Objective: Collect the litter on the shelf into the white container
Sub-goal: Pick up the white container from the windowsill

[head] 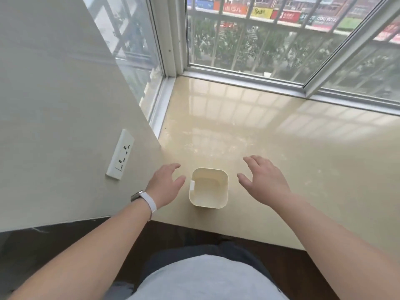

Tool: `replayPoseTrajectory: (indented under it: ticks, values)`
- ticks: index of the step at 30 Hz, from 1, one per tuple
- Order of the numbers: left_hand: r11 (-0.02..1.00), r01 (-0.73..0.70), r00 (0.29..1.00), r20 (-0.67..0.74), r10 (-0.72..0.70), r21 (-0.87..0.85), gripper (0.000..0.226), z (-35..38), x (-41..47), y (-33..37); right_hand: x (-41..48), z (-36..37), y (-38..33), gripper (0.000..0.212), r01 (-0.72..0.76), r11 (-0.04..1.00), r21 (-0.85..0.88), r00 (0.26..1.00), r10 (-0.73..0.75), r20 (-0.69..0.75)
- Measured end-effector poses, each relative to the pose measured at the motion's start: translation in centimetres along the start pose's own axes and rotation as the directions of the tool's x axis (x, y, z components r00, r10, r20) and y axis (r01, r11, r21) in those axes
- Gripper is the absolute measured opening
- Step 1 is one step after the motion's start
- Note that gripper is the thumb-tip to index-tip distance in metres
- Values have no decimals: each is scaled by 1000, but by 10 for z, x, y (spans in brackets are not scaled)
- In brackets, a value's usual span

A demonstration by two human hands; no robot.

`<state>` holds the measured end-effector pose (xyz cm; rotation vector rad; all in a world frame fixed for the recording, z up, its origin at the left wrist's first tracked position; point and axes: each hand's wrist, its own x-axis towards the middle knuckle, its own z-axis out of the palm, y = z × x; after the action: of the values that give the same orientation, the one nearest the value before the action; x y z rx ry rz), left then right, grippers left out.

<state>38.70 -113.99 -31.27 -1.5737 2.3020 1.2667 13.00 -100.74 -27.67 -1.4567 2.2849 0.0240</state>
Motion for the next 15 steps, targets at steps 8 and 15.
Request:
replayPoseTrajectory:
  ticks: [8, 15]
  values:
    - [810, 384, 923, 188, -335, -443, 32, 49, 25, -31, 6, 85, 14, 53, -314, 777, 545, 947, 211, 244]
    - [673, 442, 897, 293, -330, -594, 23, 90, 38, -41, 9, 148, 14, 46, -462, 401, 791, 885, 262, 385]
